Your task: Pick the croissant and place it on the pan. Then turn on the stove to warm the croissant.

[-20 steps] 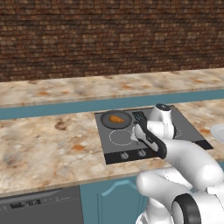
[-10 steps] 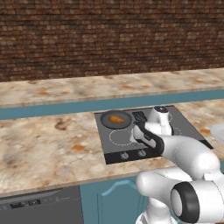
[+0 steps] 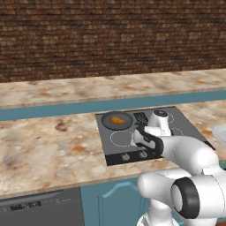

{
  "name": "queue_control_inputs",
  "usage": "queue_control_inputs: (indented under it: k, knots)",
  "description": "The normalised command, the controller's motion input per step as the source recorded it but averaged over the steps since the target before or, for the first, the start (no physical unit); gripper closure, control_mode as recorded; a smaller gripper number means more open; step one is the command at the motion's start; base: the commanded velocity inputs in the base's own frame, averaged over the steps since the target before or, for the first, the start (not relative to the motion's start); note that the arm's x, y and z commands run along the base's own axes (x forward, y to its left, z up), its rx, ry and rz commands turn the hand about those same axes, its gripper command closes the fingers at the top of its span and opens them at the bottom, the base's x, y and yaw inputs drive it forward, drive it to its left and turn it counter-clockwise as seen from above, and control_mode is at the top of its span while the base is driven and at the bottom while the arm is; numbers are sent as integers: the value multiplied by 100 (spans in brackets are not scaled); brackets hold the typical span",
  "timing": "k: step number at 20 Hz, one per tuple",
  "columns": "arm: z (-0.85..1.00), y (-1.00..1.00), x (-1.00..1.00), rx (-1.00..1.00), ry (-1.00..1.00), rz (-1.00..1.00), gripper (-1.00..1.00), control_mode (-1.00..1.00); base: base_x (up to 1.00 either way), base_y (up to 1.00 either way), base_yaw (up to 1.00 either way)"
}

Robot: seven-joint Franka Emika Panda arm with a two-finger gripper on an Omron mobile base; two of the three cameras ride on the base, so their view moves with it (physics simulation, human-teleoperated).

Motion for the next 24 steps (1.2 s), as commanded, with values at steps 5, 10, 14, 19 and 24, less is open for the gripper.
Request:
queue_control_inputs:
  k: [5, 10, 14, 19, 24]
  knots:
    - [-12, 0, 6, -1, 0, 0, -100, -100, 0, 0, 0]
    - [-14, 0, 1, -2, 0, 0, -100, -100, 0, 0, 0]
    - [-16, 0, 0, -3, 0, 0, -100, -100, 0, 0, 0]
    - [-14, 0, 0, -3, 0, 0, -100, -100, 0, 0, 0]
    - [-15, 0, 0, -3, 0, 0, -100, -100, 0, 0, 0]
